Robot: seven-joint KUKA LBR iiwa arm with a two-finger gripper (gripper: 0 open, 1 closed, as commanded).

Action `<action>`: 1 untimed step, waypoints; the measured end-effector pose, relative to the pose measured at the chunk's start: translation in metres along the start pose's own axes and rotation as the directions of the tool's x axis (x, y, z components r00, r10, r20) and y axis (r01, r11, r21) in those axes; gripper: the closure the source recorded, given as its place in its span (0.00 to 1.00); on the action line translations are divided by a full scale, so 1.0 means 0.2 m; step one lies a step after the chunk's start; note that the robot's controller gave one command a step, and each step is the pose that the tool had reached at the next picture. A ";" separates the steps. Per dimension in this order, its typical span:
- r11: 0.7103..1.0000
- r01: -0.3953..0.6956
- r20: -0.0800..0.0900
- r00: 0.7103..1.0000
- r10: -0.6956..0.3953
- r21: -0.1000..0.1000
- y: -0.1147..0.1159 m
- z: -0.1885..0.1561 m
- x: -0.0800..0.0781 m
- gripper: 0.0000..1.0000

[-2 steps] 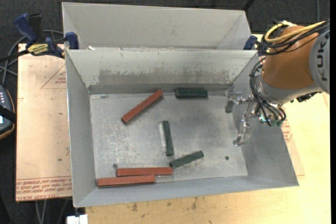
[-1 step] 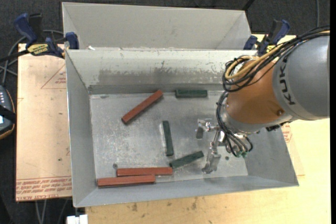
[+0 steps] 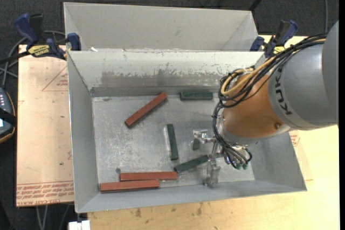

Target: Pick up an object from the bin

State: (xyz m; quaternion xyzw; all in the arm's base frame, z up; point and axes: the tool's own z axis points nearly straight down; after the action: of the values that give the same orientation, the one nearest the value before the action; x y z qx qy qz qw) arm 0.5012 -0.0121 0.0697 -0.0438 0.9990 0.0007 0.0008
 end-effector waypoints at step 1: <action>1.000 0.002 -0.001 1.000 -0.002 0.001 0.00 -0.01 0.00 1.00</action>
Offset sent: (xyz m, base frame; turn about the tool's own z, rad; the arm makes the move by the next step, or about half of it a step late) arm 0.0000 0.0000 0.0000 0.0000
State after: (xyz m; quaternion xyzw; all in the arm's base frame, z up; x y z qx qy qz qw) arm 0.5013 -0.0125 0.0707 -0.0449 0.9990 0.0003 0.0005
